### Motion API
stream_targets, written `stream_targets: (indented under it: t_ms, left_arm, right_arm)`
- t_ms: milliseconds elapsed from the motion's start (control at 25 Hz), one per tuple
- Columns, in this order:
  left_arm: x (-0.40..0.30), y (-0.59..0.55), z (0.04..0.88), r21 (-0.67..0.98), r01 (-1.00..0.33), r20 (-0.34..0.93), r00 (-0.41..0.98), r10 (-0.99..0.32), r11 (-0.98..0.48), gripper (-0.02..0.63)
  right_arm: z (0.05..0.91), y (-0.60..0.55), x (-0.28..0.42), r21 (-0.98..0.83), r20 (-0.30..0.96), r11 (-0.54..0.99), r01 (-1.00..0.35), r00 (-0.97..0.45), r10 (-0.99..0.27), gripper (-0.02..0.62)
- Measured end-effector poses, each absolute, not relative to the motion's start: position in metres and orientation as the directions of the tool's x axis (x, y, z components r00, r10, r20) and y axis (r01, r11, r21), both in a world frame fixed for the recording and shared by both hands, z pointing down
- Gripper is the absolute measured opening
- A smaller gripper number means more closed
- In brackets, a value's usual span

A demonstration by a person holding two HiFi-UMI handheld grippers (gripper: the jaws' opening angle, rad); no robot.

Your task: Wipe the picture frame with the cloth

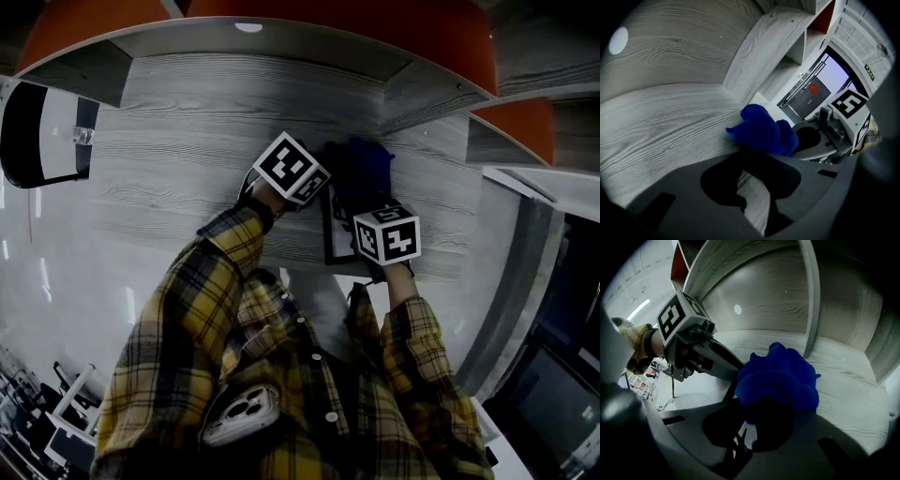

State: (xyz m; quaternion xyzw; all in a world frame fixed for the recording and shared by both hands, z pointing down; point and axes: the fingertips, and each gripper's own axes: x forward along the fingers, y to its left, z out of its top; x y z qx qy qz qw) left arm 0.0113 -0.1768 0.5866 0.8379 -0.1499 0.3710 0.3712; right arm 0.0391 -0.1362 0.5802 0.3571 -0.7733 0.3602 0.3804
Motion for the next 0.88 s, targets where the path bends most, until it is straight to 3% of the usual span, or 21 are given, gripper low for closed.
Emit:
stream_targets:
  t_ms: [560, 880]
  left_arm:
    - [0.009, -0.177, 0.587, 0.511, -0.527, 0.734, 0.679, 0.025, -0.679, 0.106]
    - [0.01, -0.177, 0.587, 0.514, -0.523, 0.731, 0.681, 0.028, -0.68, 0.106]
  right_arm:
    - [0.58, -0.04, 0.06, -0.374, 0.86, 0.452, -0.81, -0.485, -0.157, 0.046]
    - [0.571, 0.007, 0.068, -0.384, 0.86, 0.428, -0.818, -0.486, -0.157, 0.046]
